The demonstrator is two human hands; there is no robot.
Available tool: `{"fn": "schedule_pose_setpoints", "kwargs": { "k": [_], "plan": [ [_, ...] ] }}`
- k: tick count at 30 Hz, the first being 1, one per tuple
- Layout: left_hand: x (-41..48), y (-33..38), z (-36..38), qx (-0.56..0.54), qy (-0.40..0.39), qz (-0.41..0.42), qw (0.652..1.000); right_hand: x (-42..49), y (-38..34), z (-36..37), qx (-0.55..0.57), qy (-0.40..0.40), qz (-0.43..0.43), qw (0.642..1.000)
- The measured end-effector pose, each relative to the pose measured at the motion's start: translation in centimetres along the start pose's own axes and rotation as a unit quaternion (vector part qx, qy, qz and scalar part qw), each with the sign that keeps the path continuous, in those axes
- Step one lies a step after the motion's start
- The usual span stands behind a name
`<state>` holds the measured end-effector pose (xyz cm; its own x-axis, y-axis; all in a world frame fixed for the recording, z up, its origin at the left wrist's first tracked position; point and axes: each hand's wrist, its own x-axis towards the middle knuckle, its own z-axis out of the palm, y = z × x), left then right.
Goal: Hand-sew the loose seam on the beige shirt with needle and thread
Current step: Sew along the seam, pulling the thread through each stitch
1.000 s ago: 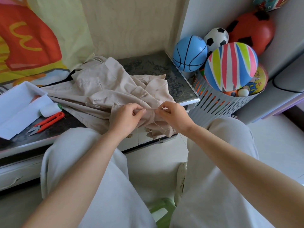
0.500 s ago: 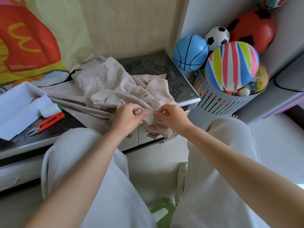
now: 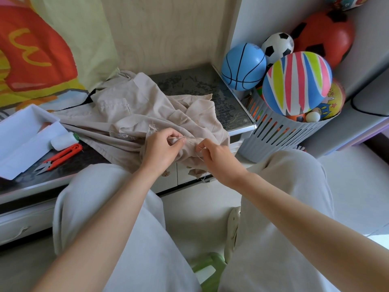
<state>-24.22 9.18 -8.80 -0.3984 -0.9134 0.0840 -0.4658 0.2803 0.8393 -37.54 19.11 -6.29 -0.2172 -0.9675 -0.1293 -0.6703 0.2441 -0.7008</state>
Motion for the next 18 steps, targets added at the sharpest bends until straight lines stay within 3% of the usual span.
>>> {"fn": "schedule_pose_setpoints", "kwargs": {
  "k": [18],
  "plan": [
    [-0.7,0.5,0.1,-0.006,-0.058,0.002,0.998,1.3,-0.8,1.8,-0.032,0.057,0.017,0.998]
  ]
}}
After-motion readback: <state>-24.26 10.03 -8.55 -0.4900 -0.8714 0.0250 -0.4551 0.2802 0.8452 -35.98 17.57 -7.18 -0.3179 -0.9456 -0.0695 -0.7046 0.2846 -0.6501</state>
